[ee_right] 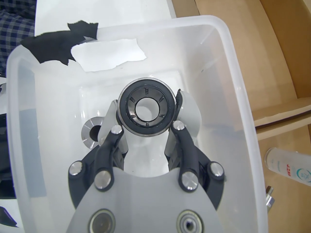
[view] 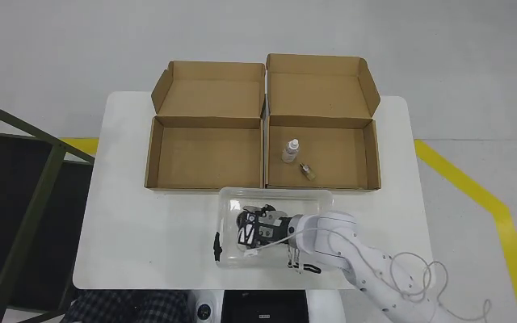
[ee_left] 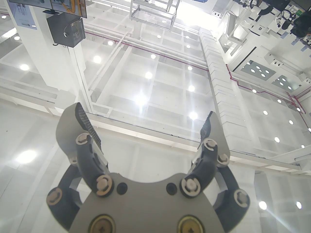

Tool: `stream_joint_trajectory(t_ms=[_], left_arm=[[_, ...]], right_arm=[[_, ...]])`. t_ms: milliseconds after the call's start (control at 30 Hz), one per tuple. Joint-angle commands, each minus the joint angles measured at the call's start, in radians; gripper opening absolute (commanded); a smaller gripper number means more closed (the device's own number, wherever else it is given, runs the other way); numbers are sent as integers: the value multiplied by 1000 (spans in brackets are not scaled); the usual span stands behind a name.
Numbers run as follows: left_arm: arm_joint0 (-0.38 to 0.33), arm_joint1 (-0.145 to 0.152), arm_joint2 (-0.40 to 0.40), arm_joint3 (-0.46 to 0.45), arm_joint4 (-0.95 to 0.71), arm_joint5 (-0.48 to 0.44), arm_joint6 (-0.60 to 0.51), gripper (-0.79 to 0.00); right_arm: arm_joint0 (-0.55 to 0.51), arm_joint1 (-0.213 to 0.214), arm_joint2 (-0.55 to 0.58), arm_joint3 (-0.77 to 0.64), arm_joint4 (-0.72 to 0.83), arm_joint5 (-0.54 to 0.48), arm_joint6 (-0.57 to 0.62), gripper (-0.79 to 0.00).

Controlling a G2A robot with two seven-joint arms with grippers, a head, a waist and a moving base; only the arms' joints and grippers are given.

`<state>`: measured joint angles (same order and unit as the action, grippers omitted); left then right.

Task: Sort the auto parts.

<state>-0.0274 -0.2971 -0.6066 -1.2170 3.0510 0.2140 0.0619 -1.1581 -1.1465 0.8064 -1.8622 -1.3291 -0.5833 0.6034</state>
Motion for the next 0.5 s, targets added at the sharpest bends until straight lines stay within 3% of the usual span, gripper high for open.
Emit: stream_joint_trajectory(t_ms=[0,467], left_arm=[[0,0,0,0,0,0,0,0],[0,0,0,0,0,0,0,0]], right_arm=[[-6,3,14,-5,13,-6,-10,-785],[-108,43,178,-154,74,-70,-16,-785]])
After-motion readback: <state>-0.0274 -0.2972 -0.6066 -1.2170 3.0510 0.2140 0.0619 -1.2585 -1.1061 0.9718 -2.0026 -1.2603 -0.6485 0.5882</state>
